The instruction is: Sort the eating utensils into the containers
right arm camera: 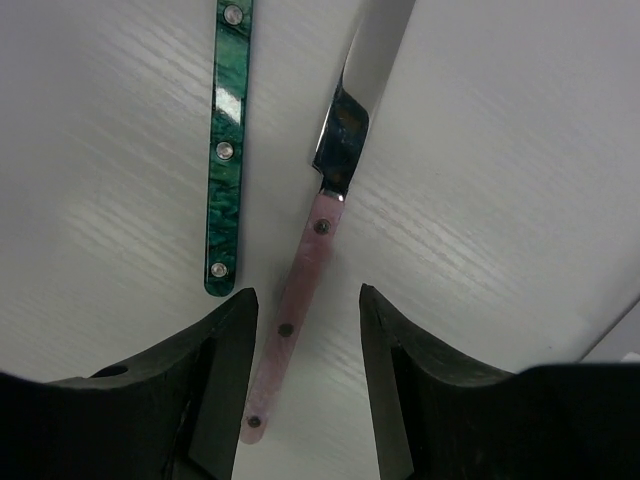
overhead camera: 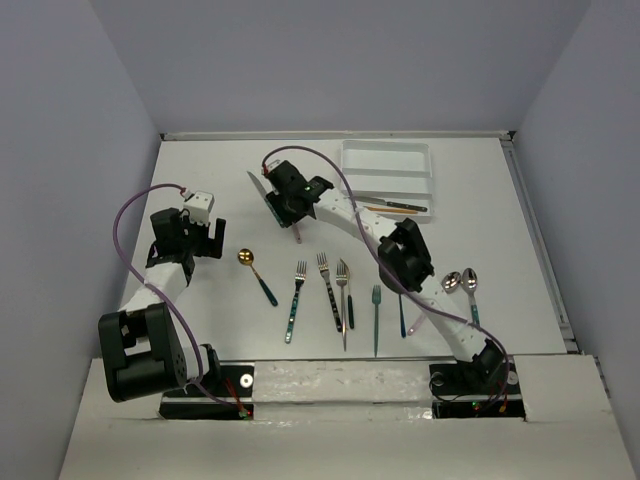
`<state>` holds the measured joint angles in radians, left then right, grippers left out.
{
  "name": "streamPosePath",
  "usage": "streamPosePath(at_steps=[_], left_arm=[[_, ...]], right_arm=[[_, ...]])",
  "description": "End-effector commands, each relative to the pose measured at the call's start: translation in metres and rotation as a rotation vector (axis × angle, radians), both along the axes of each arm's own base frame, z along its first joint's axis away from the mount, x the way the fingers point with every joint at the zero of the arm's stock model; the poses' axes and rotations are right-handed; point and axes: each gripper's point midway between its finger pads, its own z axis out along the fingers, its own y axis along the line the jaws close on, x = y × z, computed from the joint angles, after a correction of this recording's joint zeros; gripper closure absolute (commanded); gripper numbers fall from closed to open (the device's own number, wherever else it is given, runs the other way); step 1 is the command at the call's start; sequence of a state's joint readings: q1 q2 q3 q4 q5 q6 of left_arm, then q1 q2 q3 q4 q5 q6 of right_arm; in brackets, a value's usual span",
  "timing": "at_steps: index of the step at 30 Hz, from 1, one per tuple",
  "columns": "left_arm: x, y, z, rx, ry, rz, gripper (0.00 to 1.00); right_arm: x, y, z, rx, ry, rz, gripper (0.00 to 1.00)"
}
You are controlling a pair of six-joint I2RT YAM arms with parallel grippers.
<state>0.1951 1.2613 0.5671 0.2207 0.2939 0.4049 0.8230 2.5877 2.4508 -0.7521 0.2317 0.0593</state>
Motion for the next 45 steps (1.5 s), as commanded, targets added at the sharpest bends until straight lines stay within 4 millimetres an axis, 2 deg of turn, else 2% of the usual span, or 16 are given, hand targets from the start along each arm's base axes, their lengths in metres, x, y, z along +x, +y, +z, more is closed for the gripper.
streamPosePath(at_steps=[1,4,7,14,16,20,24,25,28,29,32,34,35,39,43,45], left_arm=[[0.010,0.002,0.019,0.025,-0.063,-0.002,0.01],[0.010,0.002,0.019,0.027,-0.064,-0.002,0.01],[0.010,0.003,0.018,0.029,-0.064,0.001,0.01],[0.009,0.004,0.019,0.034,-0.070,0.004,0.01],[0.009,0.004,0.020,0.035,-0.073,0.003,0.01],[0.009,0.003,0.020,0.035,-0.073,0.002,0.01],[0.009,0.004,0.022,0.037,-0.080,0.003,0.01],[0.009,0.004,0.022,0.037,-0.080,0.003,0.01],[0.008,0.003,0.021,0.037,-0.080,0.001,0.01],[0.008,0.003,0.021,0.037,-0.079,-0.001,0.01],[0.009,0.003,0.022,0.037,-0.082,0.000,0.01],[0.008,0.003,0.022,0.037,-0.082,-0.002,0.01],[0.008,0.002,0.022,0.037,-0.083,-0.004,0.01],[0.008,0.002,0.021,0.035,-0.081,-0.006,0.01],[0.010,0.002,0.022,0.034,-0.080,-0.009,0.01],[0.011,0.001,0.021,0.032,-0.077,-0.010,0.01]], right_arm=[[-0.006,-0.006,-0.038,-0.062,0.047,0.005,0.49],[-0.011,-0.010,-0.052,-0.081,0.082,-0.004,0.51],[-0.015,-0.022,-0.067,-0.125,0.102,-0.048,0.59],[-0.023,-0.039,-0.061,-0.068,0.174,-0.140,0.99],[-0.028,-0.039,-0.067,-0.069,0.191,-0.103,1.00],[-0.032,-0.025,-0.058,0.004,0.207,0.004,1.00],[-0.013,-0.017,-0.003,0.075,0.072,0.075,1.00],[-0.004,-0.016,0.030,0.130,0.011,0.090,1.00],[0.013,-0.024,0.081,0.174,-0.111,0.148,1.00],[0.017,-0.025,0.109,0.223,-0.157,0.177,1.00],[0.031,-0.051,0.142,0.216,-0.227,0.237,1.00],[0.042,-0.083,0.140,0.129,-0.265,0.255,1.00],[0.044,-0.096,0.153,0.105,-0.299,0.259,1.00],[0.053,-0.164,0.139,-0.066,-0.338,0.322,1.00],[0.052,-0.200,0.142,-0.152,-0.388,0.409,1.00],[0.051,-0.208,0.146,-0.176,-0.412,0.458,1.00]])
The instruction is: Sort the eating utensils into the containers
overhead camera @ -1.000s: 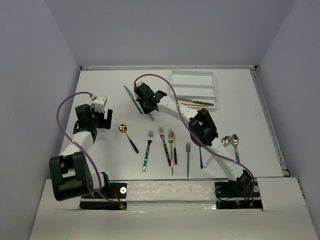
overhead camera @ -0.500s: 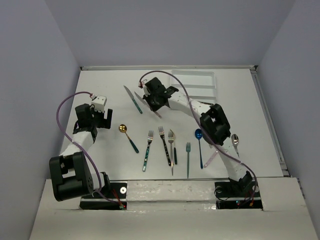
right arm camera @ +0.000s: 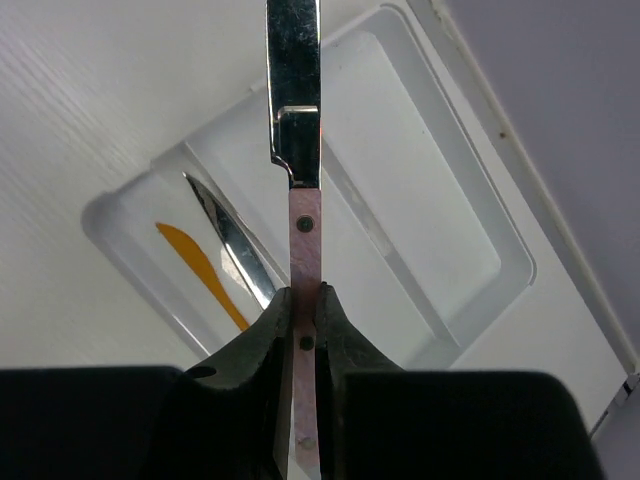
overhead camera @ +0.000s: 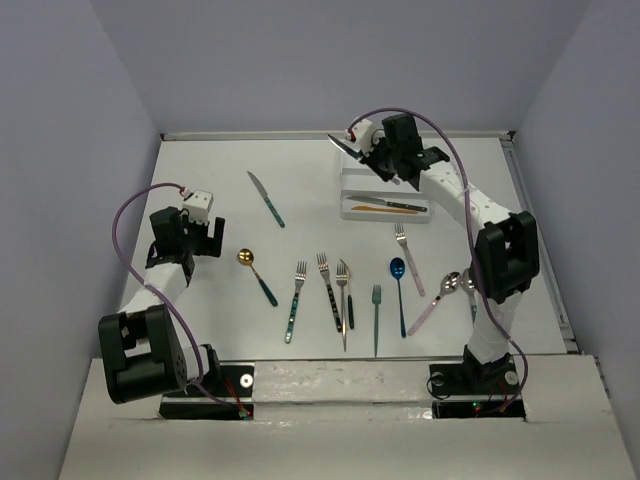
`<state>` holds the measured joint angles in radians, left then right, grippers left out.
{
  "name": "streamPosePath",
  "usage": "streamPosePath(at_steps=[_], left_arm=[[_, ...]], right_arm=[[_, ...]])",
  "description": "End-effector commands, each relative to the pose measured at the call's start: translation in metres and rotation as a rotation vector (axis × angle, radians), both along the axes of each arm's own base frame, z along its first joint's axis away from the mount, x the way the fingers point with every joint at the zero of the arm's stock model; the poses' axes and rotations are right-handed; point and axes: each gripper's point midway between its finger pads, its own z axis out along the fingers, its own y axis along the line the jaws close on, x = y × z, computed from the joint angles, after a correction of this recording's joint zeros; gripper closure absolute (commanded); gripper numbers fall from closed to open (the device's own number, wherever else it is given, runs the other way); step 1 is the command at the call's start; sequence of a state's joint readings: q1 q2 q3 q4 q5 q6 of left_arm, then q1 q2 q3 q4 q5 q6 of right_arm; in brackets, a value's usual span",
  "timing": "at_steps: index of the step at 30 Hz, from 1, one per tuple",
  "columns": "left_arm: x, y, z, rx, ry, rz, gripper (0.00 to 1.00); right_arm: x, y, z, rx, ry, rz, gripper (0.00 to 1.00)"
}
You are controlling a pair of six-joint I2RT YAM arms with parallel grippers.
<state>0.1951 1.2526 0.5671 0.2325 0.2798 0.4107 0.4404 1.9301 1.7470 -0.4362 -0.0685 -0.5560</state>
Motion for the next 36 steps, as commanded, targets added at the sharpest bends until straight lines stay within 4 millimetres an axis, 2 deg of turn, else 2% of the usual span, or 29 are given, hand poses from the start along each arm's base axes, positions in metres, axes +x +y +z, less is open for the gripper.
streamPosePath(at_steps=[1,3,7,8,9,13,16,23,28,29,32,36], left_arm=[[0.008,-0.002,0.016,0.015,-0.058,-0.019,0.01],[0.008,-0.001,0.017,0.017,-0.060,-0.020,0.01],[0.008,-0.002,0.017,0.018,-0.062,-0.025,0.01],[0.008,-0.003,0.017,0.016,-0.062,-0.028,0.01],[0.008,-0.002,0.017,0.017,-0.061,-0.027,0.01],[0.008,-0.002,0.016,0.016,-0.059,-0.027,0.01],[0.009,-0.002,0.017,0.017,-0.060,-0.025,0.01],[0.008,-0.002,0.016,0.017,-0.060,-0.024,0.01],[0.009,-0.001,0.015,0.017,-0.052,-0.021,0.01],[0.009,-0.001,0.014,0.015,-0.051,-0.020,0.01],[0.009,-0.002,0.015,0.016,-0.052,-0.020,0.01],[0.011,0.000,0.028,0.025,-0.102,-0.010,0.01]], right_arm=[[-0.006,-0.010,0.007,-0.128,-0.112,0.219,1.00],[-0.009,-0.019,0.002,-0.190,-0.136,0.278,1.00],[-0.026,-0.040,-0.024,-0.297,-0.122,0.354,1.00],[-0.030,-0.040,-0.028,-0.298,-0.117,0.372,1.00],[-0.030,-0.056,-0.033,-0.310,-0.105,0.360,1.00],[-0.029,-0.076,-0.043,-0.346,-0.101,0.378,1.00],[-0.033,-0.078,-0.057,-0.389,-0.093,0.425,1.00],[-0.033,-0.101,-0.087,-0.515,-0.050,0.450,1.00],[-0.022,-0.105,-0.090,-0.530,-0.050,0.443,1.00],[-0.018,-0.108,-0.096,-0.549,-0.037,0.435,1.00],[-0.007,-0.109,-0.094,-0.565,-0.049,0.423,1.00],[0.001,-0.105,-0.097,-0.561,-0.057,0.432,1.00]])
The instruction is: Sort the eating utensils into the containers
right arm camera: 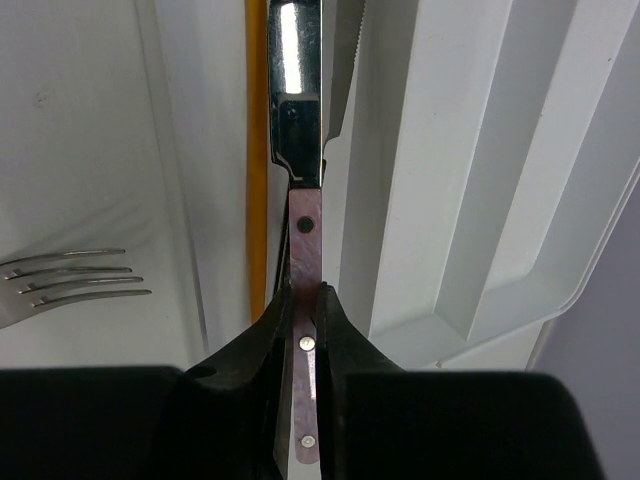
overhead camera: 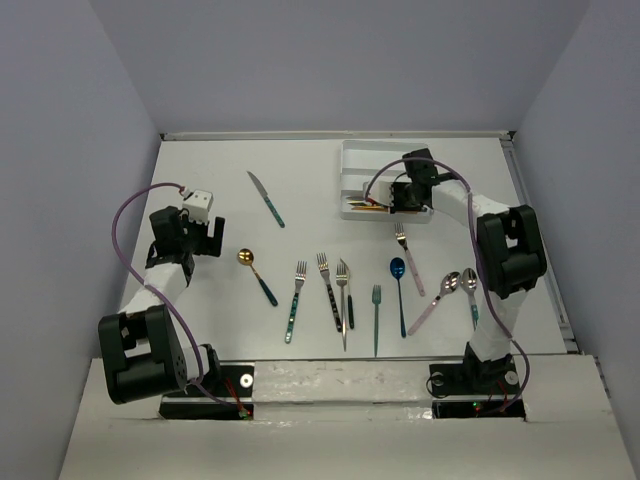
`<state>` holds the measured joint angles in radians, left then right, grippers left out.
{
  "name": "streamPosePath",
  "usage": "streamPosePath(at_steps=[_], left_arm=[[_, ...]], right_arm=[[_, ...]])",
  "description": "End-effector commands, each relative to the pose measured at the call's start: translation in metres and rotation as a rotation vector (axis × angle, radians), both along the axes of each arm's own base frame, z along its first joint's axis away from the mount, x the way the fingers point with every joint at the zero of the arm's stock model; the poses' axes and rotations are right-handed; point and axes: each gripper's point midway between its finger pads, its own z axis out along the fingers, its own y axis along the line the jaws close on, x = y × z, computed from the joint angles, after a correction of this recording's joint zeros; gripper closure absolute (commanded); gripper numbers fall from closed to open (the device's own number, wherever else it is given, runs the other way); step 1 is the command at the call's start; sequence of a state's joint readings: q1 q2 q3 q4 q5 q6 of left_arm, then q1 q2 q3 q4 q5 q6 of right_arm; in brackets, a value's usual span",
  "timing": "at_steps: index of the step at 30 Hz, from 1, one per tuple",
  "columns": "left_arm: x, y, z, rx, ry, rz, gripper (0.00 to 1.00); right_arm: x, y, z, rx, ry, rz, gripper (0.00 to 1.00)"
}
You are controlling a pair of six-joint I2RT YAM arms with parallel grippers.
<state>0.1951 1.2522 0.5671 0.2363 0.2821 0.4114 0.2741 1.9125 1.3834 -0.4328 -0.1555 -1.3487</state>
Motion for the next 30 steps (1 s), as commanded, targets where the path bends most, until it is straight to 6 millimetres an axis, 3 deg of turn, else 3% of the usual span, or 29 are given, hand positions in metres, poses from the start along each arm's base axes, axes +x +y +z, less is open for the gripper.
streamPosePath(at_steps=[1,3,4,6,7,10,14,19,20,21,22,23,24,25,27,29,30], left_arm=[[0.011,0.000,0.030,0.024,-0.107,-0.010,0.01],[0.014,-0.003,0.042,0.006,-0.135,-0.015,0.01],[0.020,-0.005,0.053,0.000,-0.157,-0.016,0.01],[0.024,-0.012,0.056,-0.026,-0.142,-0.018,0.01],[0.028,-0.024,0.059,-0.026,-0.140,-0.039,0.01],[0.044,-0.059,0.071,-0.011,-0.124,-0.100,0.02],[0.060,-0.106,0.054,0.005,-0.046,-0.158,0.03],[0.084,-0.129,0.041,-0.050,0.027,-0.140,0.07],[0.095,-0.134,0.050,-0.073,0.016,-0.129,0.10],[0.098,-0.140,0.031,-0.074,0.070,-0.132,0.11],[0.103,-0.143,0.028,-0.075,0.085,-0.122,0.12],[0.114,-0.149,0.035,-0.096,0.080,-0.108,0.14],[0.114,-0.154,0.013,-0.092,0.148,-0.102,0.14],[0.119,-0.158,0.011,-0.100,0.156,-0.098,0.15],[0.125,-0.165,-0.003,-0.114,0.209,-0.073,0.15],[0.140,-0.167,0.001,-0.122,0.192,-0.046,0.15],[0.143,-0.164,-0.011,-0.114,0.219,-0.009,0.15]], right_arm=[[0.030,0.002,0.028,0.010,-0.110,0.003,1.00],[0.036,0.004,0.031,0.025,-0.119,-0.013,0.98],[0.039,0.005,0.032,0.036,-0.120,-0.026,0.91],[0.041,0.005,0.032,0.047,-0.117,-0.040,0.79],[0.041,0.006,0.032,0.053,-0.117,-0.046,0.65],[0.041,0.006,0.040,0.074,-0.124,-0.068,0.53],[0.039,0.006,0.049,0.092,-0.140,-0.081,0.50],[0.035,0.008,0.061,0.124,-0.159,-0.085,0.50],[0.036,0.010,0.067,0.159,-0.164,-0.116,0.49],[0.037,0.011,0.074,0.185,-0.176,-0.137,0.49],[0.042,0.012,0.089,0.223,-0.217,-0.159,0.49],[0.042,0.015,0.095,0.273,-0.222,-0.220,0.49],[0.045,0.014,0.103,0.310,-0.249,-0.265,0.49],[0.050,0.019,0.124,0.407,-0.299,-0.340,0.48],[0.055,0.011,0.142,0.482,-0.355,-0.481,0.42],[0.055,0.015,0.164,0.620,-0.375,-0.654,0.42],[0.052,0.003,0.166,0.627,-0.385,-0.756,0.42]])
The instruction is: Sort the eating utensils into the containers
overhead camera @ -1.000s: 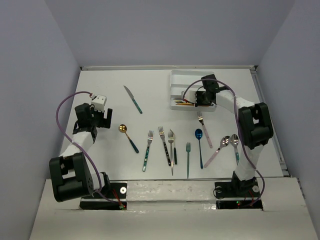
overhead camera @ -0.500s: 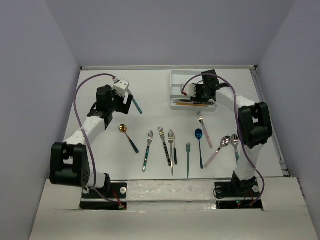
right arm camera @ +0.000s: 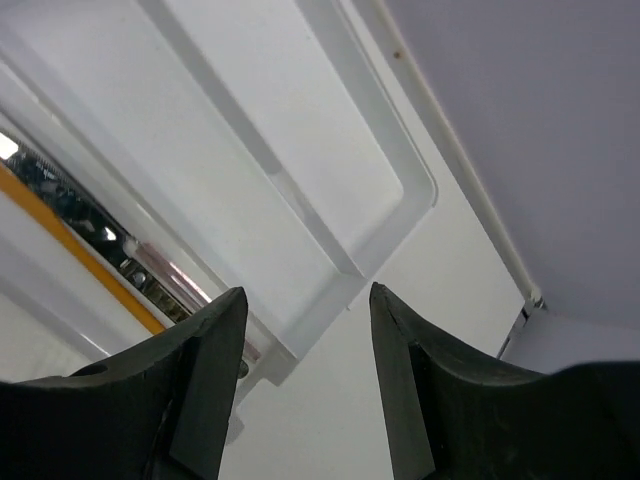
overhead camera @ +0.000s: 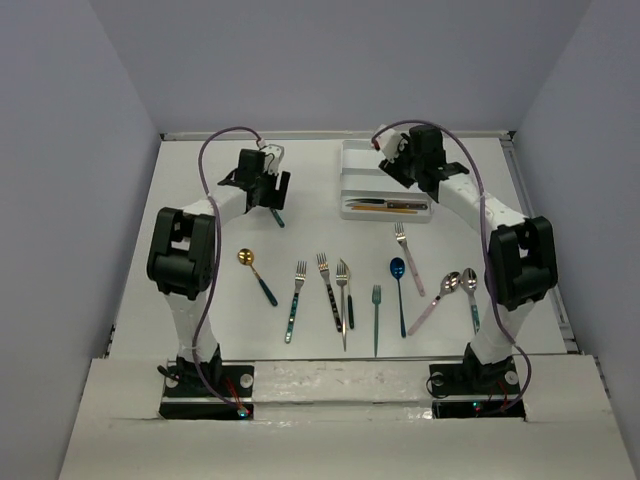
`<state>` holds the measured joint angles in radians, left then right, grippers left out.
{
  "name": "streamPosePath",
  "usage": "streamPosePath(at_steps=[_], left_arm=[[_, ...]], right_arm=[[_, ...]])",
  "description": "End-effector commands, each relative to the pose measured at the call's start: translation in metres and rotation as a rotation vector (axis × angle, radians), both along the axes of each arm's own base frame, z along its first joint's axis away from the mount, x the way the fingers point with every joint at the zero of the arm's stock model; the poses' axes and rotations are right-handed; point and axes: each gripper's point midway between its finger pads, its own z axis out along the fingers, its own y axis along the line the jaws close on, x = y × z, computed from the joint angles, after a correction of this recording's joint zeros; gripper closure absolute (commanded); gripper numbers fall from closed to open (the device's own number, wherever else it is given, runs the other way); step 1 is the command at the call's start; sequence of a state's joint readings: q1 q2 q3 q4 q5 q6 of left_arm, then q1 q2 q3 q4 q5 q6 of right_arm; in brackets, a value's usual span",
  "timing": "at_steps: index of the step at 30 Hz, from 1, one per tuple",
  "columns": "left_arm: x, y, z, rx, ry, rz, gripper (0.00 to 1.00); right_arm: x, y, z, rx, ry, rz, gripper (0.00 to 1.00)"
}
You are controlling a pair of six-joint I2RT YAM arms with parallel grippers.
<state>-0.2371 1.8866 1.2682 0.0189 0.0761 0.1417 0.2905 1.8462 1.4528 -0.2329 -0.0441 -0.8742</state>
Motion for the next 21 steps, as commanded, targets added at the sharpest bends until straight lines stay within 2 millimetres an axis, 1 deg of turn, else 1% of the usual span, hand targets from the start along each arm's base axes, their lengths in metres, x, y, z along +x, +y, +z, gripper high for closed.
streamPosePath(at_steps=[1,2,3,4,5,6,7,8,11,12,14,15,16,17,18,19,20,21], left_arm=[[0.017,-0.005,0.001,-0.020,0.043,0.102,0.16],[0.026,-0.008,0.007,-0.027,0.032,0.103,0.18],[0.028,-0.005,-0.003,-0.010,0.053,0.121,0.20],[0.028,-0.001,-0.005,0.004,0.066,0.140,0.21],[0.028,0.000,-0.007,0.009,0.071,0.143,0.25],[0.025,0.001,-0.011,0.016,0.078,0.148,0.25],[0.020,0.003,-0.017,0.023,0.092,0.148,0.25],[0.017,0.004,-0.020,0.031,0.100,0.148,0.25],[0.009,0.006,-0.029,0.038,0.125,0.142,0.25],[0.009,0.006,-0.034,0.041,0.134,0.140,0.25],[0.010,0.005,-0.038,0.042,0.140,0.141,0.27],[0.011,0.005,-0.046,0.047,0.156,0.141,0.28],[0.013,0.004,-0.048,0.048,0.158,0.139,0.29],[0.016,0.004,-0.048,0.048,0.158,0.139,0.33],[0.016,0.004,-0.056,0.056,0.175,0.139,0.36],[0.012,0.004,-0.060,0.058,0.195,0.135,0.39],[0.009,0.005,-0.063,0.058,0.206,0.131,0.43],[0.007,0.006,-0.063,0.052,0.210,0.128,0.44]], right_arm=[[0.008,-0.002,0.083,0.387,-0.167,-0.424,0.42],[0.006,-0.004,0.085,0.414,-0.159,-0.464,0.42],[0.002,-0.004,0.089,0.435,-0.161,-0.504,0.42],[-0.001,-0.001,0.087,0.451,-0.151,-0.525,0.43],[-0.005,-0.002,0.084,0.481,-0.135,-0.561,0.43],[-0.009,0.000,0.086,0.492,-0.137,-0.574,0.43],[-0.014,0.004,0.079,0.499,-0.114,-0.580,0.43],[-0.016,0.004,0.077,0.500,-0.104,-0.583,0.43],[-0.028,0.022,0.072,0.479,-0.075,-0.552,0.43],[-0.029,0.024,0.070,0.461,-0.075,-0.552,0.43],[-0.032,0.031,0.067,0.430,-0.074,-0.534,0.43],[-0.034,0.035,0.066,0.418,-0.075,-0.530,0.43],[-0.034,0.034,0.062,0.403,-0.067,-0.536,0.43],[-0.036,0.038,0.061,0.400,-0.061,-0.528,0.43],[-0.038,0.042,0.059,0.394,-0.054,-0.520,0.43],[-0.040,0.042,0.057,0.388,-0.046,-0.524,0.43],[-0.042,0.045,0.056,0.383,-0.044,-0.517,0.43],[-0.045,0.048,0.056,0.376,-0.045,-0.513,0.43]])
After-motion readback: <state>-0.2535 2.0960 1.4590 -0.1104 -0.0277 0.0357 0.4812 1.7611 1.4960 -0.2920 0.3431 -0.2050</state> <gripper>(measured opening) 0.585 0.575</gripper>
